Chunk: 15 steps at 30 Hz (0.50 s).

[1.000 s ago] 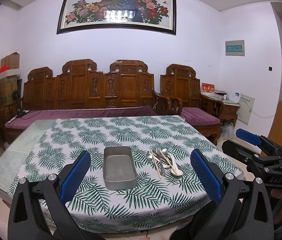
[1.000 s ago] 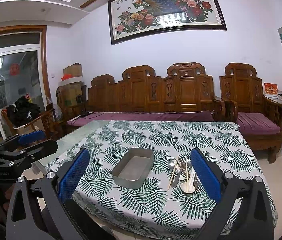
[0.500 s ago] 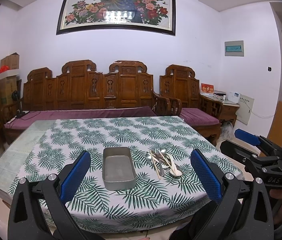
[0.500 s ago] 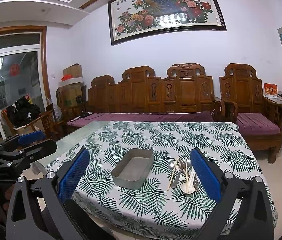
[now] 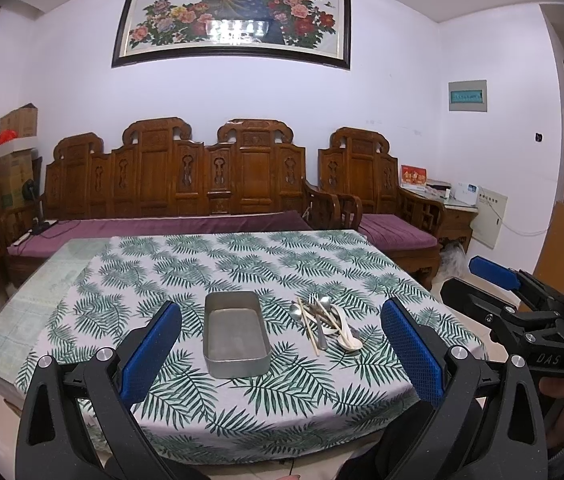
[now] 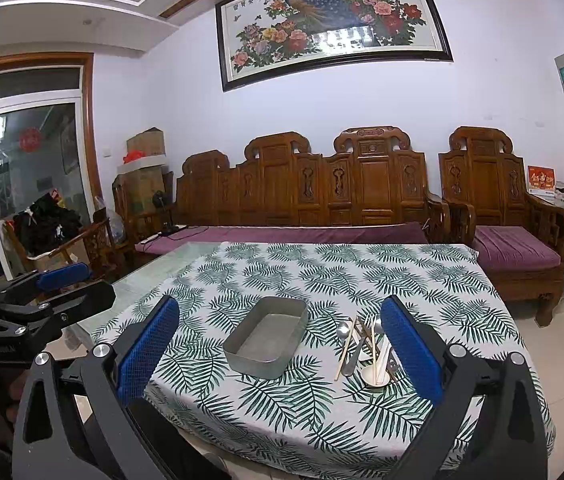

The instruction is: Organize utensils

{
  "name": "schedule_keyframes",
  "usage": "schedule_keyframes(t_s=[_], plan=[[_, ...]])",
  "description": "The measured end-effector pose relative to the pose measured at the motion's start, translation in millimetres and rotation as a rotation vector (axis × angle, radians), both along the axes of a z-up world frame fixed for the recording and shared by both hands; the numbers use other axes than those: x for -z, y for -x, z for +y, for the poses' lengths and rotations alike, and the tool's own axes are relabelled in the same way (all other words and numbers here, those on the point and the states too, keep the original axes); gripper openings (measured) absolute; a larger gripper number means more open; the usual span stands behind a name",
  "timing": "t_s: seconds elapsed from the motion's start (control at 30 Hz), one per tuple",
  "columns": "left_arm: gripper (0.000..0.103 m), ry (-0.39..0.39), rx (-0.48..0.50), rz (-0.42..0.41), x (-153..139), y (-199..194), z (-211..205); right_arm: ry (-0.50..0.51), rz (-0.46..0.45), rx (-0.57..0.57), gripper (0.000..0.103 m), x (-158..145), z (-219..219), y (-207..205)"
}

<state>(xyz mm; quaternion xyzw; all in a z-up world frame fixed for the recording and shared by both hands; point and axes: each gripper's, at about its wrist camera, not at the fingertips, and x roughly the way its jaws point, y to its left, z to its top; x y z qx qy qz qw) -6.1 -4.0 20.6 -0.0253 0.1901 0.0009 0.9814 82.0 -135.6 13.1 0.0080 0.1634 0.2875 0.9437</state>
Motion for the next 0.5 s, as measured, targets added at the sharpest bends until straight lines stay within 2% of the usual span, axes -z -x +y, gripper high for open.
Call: schedule_keyframes(t_s=[0.1,0.33,0.4,0.5], plan=[[0.097,-0.001,0.001,0.011,3.9,-1.1,0.1,-0.001,0.008,0.003,0.101,-2.2,-0.2,-0.3],[0.097,0.002,0.013,0.078,22.7,-16.6,1.5,0.015,0.054,0.002,0.1,19.4,-3.3,-17.4],[0.097,-0.003,0.018,0.111,30.9,-26.0,1.5,0.012,0.085,-0.013,0.092,26.2,-4.5,-26.2],[0.097,0.007,0.032,0.153,44.8,-39.1,3.4,0.022,0.107,-0.019,0.087,36.3,-4.9,-37.2]])
